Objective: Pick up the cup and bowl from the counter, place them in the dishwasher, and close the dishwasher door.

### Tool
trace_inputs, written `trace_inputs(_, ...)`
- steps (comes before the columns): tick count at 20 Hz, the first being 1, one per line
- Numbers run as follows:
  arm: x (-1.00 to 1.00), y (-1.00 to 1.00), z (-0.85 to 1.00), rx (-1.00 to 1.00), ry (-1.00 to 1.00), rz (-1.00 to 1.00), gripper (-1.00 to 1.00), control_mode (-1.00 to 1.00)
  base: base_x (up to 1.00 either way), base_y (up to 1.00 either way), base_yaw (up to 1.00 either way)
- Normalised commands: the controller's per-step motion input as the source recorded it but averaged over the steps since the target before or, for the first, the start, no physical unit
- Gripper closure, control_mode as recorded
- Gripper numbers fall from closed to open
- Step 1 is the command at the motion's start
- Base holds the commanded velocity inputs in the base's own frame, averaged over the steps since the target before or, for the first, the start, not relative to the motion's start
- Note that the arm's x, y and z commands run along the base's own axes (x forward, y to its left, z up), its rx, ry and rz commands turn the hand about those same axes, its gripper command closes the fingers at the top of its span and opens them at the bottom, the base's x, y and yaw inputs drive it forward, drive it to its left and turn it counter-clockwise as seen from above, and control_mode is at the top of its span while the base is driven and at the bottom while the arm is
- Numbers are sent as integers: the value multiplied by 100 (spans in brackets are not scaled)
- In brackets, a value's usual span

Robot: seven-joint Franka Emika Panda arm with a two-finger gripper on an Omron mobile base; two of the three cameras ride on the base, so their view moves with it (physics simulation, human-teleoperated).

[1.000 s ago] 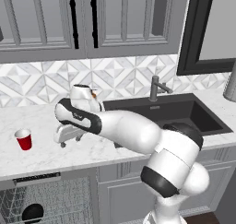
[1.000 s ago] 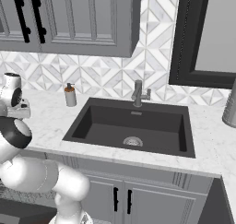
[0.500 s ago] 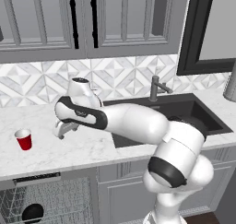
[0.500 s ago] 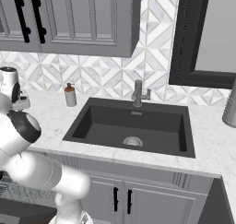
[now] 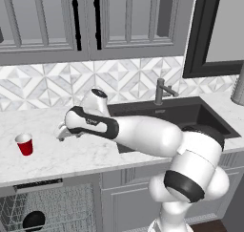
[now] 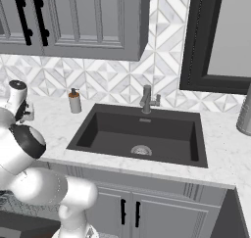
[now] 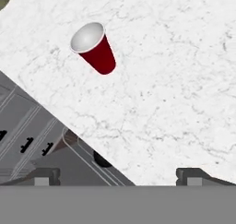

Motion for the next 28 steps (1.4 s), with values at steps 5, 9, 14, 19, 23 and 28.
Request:
trace_inputs(5, 29, 19, 1, 3, 23, -30, -100, -100, 0, 0, 0)
trace_inputs(9, 22, 15, 9, 6, 17, -29, -100, -100, 0, 0, 0)
trace_inputs(14, 7, 15, 3, 4, 12, -12, -100, -100, 0, 0, 0)
trace_inputs(19, 13, 20, 0, 0, 3, 0, -100, -100, 0, 0, 0)
trace_inputs(23, 43, 80, 0, 0, 0, 0, -100, -100, 0, 0, 0)
trace_inputs(28, 21, 66, 0, 0, 0, 0, -100, -100, 0, 0, 0)
